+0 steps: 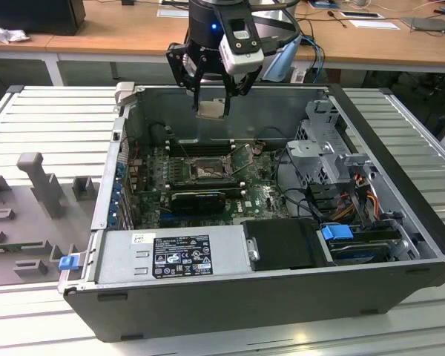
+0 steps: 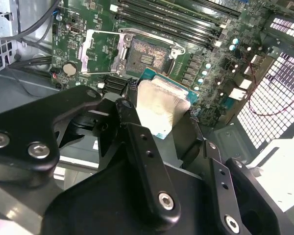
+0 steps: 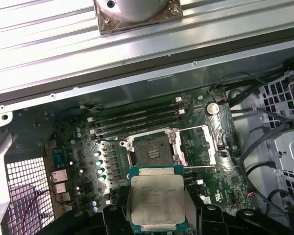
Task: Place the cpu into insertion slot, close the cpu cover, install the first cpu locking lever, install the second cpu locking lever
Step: 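Place the cpu into insertion slot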
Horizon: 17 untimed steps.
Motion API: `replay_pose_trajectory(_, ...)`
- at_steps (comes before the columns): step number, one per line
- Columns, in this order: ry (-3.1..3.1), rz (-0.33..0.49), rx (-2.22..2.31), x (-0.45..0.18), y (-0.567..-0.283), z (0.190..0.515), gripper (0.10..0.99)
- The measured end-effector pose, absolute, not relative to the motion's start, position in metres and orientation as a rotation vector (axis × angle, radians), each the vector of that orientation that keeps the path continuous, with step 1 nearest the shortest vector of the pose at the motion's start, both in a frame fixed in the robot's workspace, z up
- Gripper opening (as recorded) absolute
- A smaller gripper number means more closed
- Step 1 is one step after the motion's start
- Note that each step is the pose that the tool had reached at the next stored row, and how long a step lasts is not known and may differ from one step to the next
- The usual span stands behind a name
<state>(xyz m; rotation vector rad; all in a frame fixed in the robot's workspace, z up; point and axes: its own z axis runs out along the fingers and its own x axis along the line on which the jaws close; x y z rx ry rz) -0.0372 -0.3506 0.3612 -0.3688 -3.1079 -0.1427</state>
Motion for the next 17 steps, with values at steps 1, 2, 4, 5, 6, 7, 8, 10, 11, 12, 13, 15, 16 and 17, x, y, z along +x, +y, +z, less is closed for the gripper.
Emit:
replay_pose_trajectory(1,-3.107,-0.143,-0.379,-0.0371,-0.3506,0.3611,0.529)
replay_pose_trajectory(2,-3.106,-0.143,-0.385,-0.0372,-0.3506,0.3612,0.529)
replay_pose_trajectory(4,-3.105,-0.143,-0.4,-0.0372,-0.3506,0.3612,0.529)
replay_pose_trajectory(5,-3.105,-0.143,-0.404,-0.0372,-0.3506,0.3612,0.529)
replay_pose_trajectory(6,-3.104,-0.143,-0.408,-0.0372,-0.3506,0.3612,0.529)
replay_pose_trajectory(7,-3.104,-0.143,-0.413,-0.0372,-0.3506,0.3612,0.529)
replay_pose_trajectory(8,-3.103,-0.143,-0.417,-0.0372,-0.3506,0.3612,0.529)
replay_pose_trajectory(10,-3.101,-0.143,-0.435,-0.0372,-0.3506,0.3612,0.529)
replay_pose_trajectory(11,-3.101,-0.143,-0.439,-0.0372,-0.3506,0.3612,0.529)
replay_pose_trajectory(12,-3.1,-0.143,-0.443,-0.0372,-0.3506,0.3612,0.529)
replay_pose_trajectory(13,-3.1,-0.143,-0.447,-0.0371,-0.3506,0.3611,0.529)
replay_pose_trajectory(15,-3.098,-0.143,-0.459,-0.0372,-0.3506,0.3611,0.529)
replay_pose_trajectory(16,-3.098,-0.143,-0.463,-0.0372,-0.3506,0.3612,0.529)
replay_pose_trajectory(17,-3.097,-0.143,-0.47,-0.0372,-0.3506,0.3611,0.529)
